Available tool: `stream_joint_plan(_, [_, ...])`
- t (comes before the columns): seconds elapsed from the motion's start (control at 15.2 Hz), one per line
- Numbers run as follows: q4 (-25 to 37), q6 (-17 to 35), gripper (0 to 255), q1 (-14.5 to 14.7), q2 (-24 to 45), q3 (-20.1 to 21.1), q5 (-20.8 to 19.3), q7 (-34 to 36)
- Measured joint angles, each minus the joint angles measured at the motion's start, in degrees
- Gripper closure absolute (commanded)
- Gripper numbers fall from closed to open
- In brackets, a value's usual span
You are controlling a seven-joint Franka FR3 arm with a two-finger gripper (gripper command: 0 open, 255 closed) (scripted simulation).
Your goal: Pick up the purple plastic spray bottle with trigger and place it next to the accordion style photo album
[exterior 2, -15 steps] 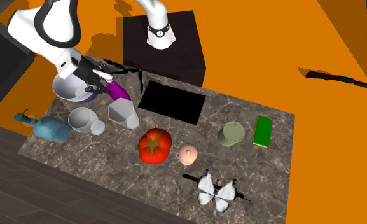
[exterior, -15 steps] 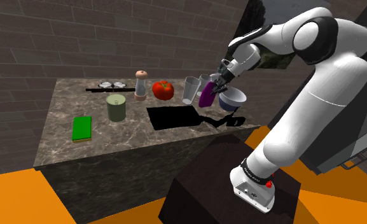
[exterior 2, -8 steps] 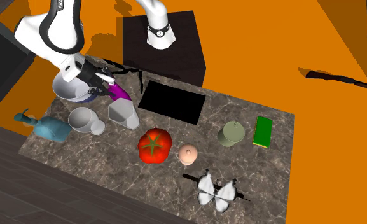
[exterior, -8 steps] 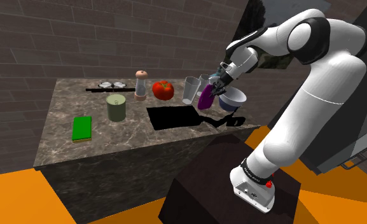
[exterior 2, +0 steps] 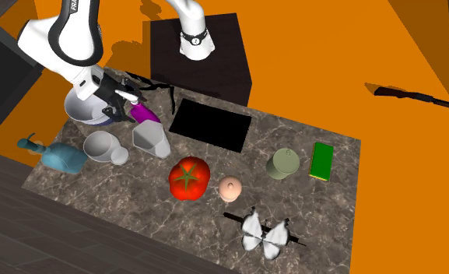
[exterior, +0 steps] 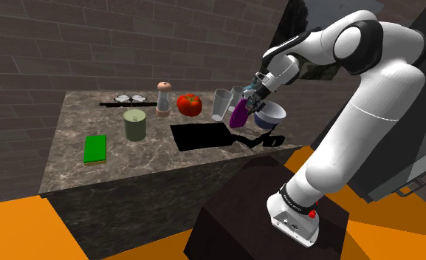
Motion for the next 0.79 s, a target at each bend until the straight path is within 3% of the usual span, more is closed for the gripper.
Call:
stream_joint_plan(0.4, [2.80,-4.68,0,-1.24,-3.06,-1.77,-4.51,2.48])
stream_joint_plan(0.79, [3.22,-5.35,0,-1.37,-3.45,-1.94,-5.10,2.88])
